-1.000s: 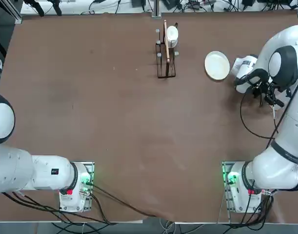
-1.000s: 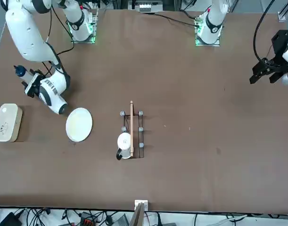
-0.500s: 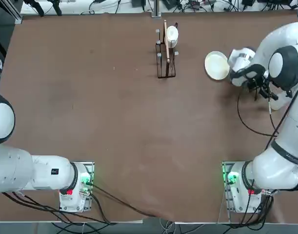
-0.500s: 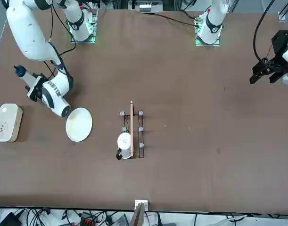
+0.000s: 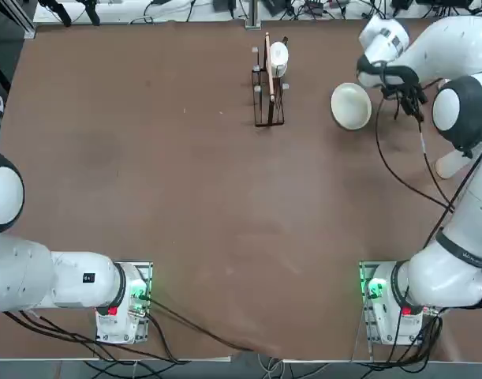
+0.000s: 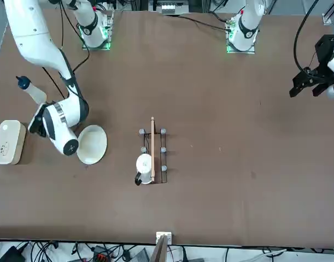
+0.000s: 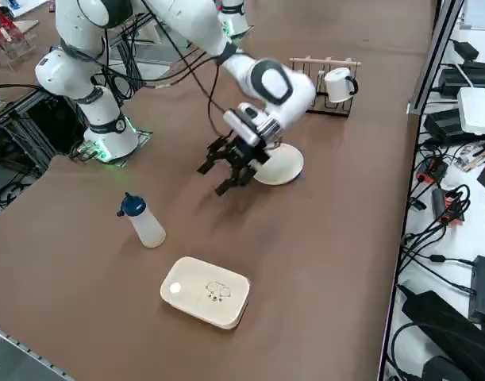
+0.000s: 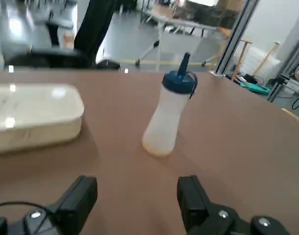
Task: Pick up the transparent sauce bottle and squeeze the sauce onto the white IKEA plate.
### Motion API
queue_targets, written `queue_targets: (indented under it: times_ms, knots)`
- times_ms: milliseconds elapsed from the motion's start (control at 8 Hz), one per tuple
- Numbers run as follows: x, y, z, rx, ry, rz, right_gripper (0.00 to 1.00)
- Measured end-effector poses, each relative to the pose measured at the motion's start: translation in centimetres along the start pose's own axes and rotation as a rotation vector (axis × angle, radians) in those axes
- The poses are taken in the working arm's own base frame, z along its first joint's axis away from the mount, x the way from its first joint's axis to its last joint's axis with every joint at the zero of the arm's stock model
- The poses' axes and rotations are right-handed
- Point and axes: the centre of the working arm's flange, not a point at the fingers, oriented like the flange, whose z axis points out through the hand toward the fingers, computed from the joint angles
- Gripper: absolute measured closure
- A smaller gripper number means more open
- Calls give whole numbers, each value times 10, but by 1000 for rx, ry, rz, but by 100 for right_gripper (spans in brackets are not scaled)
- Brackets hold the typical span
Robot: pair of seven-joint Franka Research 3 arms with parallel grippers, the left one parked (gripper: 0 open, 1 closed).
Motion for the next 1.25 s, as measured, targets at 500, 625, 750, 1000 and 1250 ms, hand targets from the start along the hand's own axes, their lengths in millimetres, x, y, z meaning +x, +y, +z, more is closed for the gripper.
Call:
queue_targets:
  times_ms: [500, 625, 750, 1000, 1250]
  knots:
    - [0, 2, -48, 18, -219, -524, 0]
    - [3, 1, -55, 34, -259, -629, 0]
    - [7, 1, -64, 53, -309, -725, 0]
    - [26, -1, -92, 113, -439, -882, 0]
    - [70, 3, -119, 157, -518, -1053, 0]
